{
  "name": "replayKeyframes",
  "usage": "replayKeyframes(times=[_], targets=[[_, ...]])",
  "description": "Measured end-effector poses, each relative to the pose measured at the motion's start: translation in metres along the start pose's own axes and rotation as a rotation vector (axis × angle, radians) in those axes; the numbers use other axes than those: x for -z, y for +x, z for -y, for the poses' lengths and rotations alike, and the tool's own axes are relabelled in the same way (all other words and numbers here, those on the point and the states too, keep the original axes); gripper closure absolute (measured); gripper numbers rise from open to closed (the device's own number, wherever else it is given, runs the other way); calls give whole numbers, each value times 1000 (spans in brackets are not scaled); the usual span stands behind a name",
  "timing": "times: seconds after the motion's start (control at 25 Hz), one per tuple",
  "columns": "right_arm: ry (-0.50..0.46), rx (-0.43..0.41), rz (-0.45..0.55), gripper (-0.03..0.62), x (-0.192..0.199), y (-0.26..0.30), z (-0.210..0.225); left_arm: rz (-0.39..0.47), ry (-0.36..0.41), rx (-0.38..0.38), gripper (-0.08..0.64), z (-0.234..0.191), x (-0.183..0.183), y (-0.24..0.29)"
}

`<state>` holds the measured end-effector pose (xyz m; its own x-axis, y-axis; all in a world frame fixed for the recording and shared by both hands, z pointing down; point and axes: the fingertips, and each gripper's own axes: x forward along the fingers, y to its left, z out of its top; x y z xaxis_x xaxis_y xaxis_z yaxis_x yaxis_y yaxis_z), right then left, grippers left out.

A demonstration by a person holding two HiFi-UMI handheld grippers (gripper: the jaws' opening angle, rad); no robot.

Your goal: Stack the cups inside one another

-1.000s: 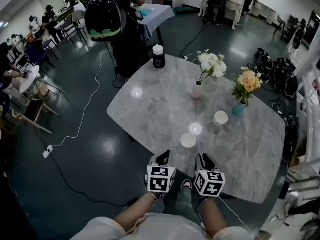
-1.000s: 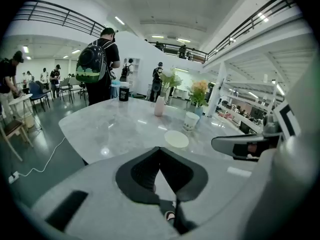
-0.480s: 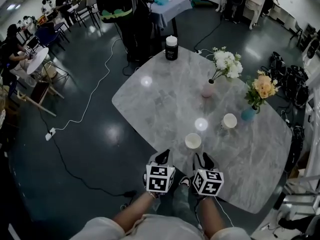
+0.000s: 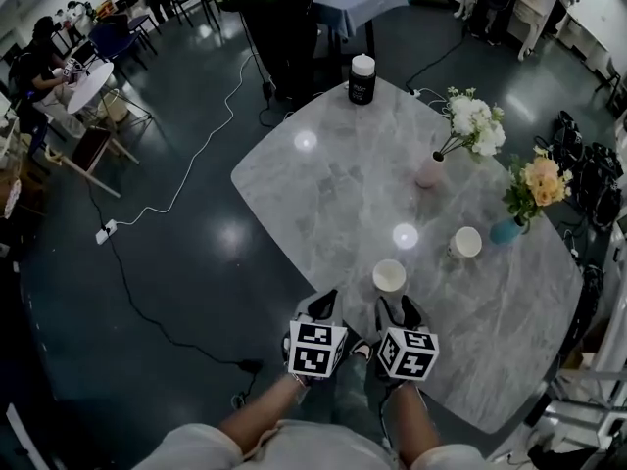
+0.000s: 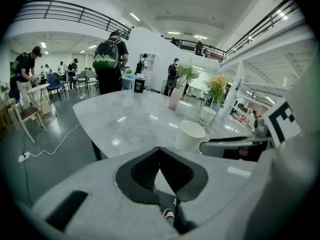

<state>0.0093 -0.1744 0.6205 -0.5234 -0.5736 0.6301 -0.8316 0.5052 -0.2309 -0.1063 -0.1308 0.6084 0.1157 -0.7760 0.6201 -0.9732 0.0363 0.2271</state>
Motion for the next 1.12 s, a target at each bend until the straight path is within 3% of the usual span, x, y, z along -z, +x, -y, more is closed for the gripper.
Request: replayKeyframes(times=[0.44, 0.76, 1.12], targets=[[-55, -39, -38, 365, 2, 24, 0, -31, -46, -65, 565, -16, 19, -3], [-128, -44, -42, 357, 0, 37, 1, -48, -50, -73, 565, -12, 25, 5], [-138, -58, -35, 357, -1, 49, 0, -65, -56, -92, 565, -17, 30, 9]])
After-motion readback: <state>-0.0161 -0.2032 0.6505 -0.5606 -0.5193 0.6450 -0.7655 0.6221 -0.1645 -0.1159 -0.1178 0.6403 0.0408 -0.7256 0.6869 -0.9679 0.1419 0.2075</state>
